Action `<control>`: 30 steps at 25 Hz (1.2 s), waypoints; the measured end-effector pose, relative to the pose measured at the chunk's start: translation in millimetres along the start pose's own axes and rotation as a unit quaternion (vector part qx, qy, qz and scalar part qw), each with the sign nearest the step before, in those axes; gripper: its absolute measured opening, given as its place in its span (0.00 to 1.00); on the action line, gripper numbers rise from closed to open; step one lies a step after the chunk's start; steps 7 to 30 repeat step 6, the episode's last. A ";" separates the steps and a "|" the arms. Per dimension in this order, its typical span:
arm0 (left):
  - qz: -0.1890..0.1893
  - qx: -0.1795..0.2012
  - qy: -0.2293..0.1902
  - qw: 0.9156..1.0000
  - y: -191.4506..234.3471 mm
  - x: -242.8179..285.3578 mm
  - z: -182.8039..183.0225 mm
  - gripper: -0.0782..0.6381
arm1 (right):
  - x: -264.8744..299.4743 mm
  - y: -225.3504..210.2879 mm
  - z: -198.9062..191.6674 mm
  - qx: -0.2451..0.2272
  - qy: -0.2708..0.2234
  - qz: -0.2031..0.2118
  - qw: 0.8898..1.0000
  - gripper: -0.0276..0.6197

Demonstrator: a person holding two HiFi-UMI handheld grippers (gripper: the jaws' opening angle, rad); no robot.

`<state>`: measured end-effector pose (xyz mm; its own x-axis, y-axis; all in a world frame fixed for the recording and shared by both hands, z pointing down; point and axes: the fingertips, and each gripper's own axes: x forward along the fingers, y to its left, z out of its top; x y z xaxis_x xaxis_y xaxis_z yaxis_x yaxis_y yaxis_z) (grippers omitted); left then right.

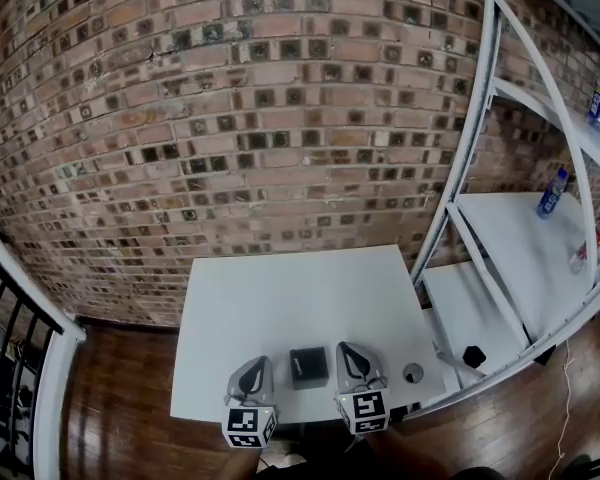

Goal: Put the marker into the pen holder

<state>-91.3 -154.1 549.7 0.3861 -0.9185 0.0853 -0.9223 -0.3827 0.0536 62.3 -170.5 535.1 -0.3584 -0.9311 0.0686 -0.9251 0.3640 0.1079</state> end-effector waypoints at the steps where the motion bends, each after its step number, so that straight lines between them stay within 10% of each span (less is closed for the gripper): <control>1: -0.001 0.000 0.000 1.000 -0.3 -0.4 -0.3 0.13 | -0.2 0.4 -0.2 0.000 0.000 0.000 1.000 0.05; 30: -0.003 0.002 0.002 1.000 -2.2 -2.9 -1.6 0.13 | -1.1 4.0 -0.3 0.000 0.000 0.001 1.000 0.05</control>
